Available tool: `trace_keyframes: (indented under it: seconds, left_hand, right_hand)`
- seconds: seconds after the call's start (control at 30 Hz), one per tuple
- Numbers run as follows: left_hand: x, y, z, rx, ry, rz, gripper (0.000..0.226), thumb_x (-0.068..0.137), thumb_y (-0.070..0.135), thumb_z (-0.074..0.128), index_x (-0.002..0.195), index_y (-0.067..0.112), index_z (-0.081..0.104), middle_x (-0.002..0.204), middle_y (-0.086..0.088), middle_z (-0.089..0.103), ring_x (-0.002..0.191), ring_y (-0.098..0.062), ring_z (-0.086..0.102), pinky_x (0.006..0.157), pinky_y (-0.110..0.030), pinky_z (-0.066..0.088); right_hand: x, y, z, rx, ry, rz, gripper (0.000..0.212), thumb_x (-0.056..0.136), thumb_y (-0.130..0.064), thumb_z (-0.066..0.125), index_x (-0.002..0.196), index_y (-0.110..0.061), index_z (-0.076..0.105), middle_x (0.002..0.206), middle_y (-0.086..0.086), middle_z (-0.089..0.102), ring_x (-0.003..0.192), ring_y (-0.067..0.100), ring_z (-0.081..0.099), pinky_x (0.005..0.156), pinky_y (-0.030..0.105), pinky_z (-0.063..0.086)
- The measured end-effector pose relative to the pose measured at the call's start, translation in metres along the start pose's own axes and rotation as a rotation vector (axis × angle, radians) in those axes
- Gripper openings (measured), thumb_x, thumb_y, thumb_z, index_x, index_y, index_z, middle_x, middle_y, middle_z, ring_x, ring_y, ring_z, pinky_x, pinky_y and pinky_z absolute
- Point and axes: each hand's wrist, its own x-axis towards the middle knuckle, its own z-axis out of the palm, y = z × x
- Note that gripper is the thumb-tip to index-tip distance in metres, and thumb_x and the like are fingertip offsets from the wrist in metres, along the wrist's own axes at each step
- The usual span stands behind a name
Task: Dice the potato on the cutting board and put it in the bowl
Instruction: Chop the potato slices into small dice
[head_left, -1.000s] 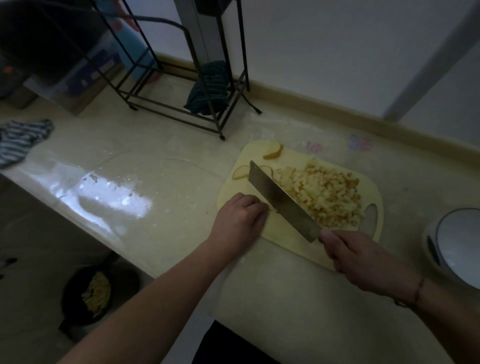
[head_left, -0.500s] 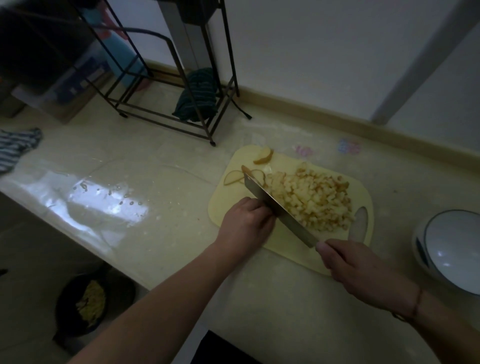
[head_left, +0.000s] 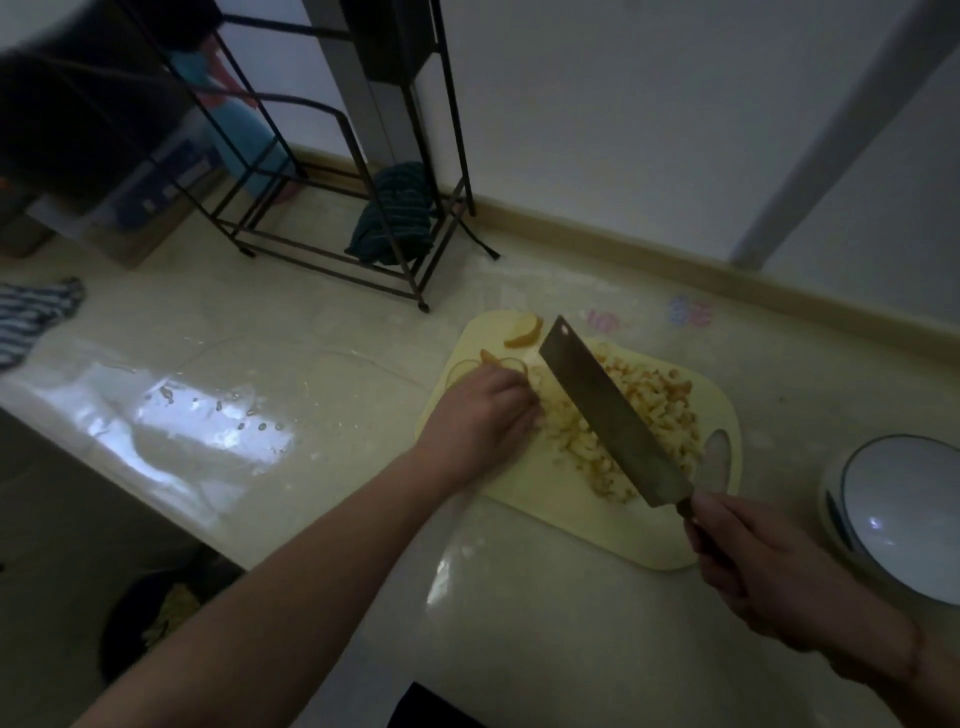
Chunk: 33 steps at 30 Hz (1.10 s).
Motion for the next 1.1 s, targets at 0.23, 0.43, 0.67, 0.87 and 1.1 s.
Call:
trace_keyframes:
  seconds: [0.23,0.43,0.67,0.87,1.1]
  left_hand:
    - [0.057,-0.033,-0.028,0.281,-0.526,0.028,0.034,0.096,0.026,0.060,0.129,0.022,0.064,0.124,0.001,0.064,0.115,-0.022,0.054,0.097,-0.036,0.036]
    - [0.069,-0.032,-0.028,0.401,-0.649,0.110,0.033,0.099,0.024,0.053,0.132,0.023,0.057,0.128,0.000,0.055,0.117,-0.022,0.044,0.097,-0.038,0.038]
    - [0.076,-0.015,-0.029,0.617,-0.773,0.118,0.050,0.096,0.020,0.051,0.144,0.015,0.039,0.137,-0.006,0.046,0.121,-0.027,0.038,0.098,-0.041,0.033]
    - [0.074,-0.019,-0.028,0.634,-0.791,0.082,0.042,0.098,0.021,0.047,0.139,0.012,0.045,0.130,-0.009,0.045,0.120,-0.028,0.038,0.098,-0.042,0.033]
    - [0.059,-0.014,-0.038,0.315,-0.463,-0.026,0.024,0.098,0.024,0.055,0.120,0.017,0.062,0.111,-0.003,0.055,0.102,-0.021,0.046,0.085,-0.034,0.041]
  right_hand:
    - [-0.008,-0.005,0.011,0.113,0.033,0.002,0.046,0.086,-0.052,0.044,0.075,-0.007,0.047,0.055,0.004,0.028,0.043,0.013,0.019,0.039,0.017,0.021]
    - [-0.010,-0.011,0.021,0.115,0.049,-0.010,0.047,0.085,-0.053,0.043,0.079,-0.006,0.048,0.057,0.007,0.028,0.045,0.015,0.019,0.040,0.019,0.018]
    - [-0.008,-0.015,0.035,0.140,0.067,-0.007,0.047,0.084,-0.051,0.043,0.080,-0.005,0.047,0.058,0.009,0.026,0.045,0.015,0.017,0.039,0.017,0.017]
    - [-0.004,-0.013,0.043,0.142,0.075,-0.013,0.046,0.085,-0.052,0.042,0.079,-0.006,0.045,0.054,0.004,0.028,0.042,0.012,0.019,0.038,0.015,0.019]
    - [-0.007,-0.014,0.045,0.194,0.089,-0.048,0.057,0.088,-0.048,0.040,0.084,0.008,0.040,0.058,0.009,0.027,0.045,0.014,0.019,0.040,0.019,0.017]
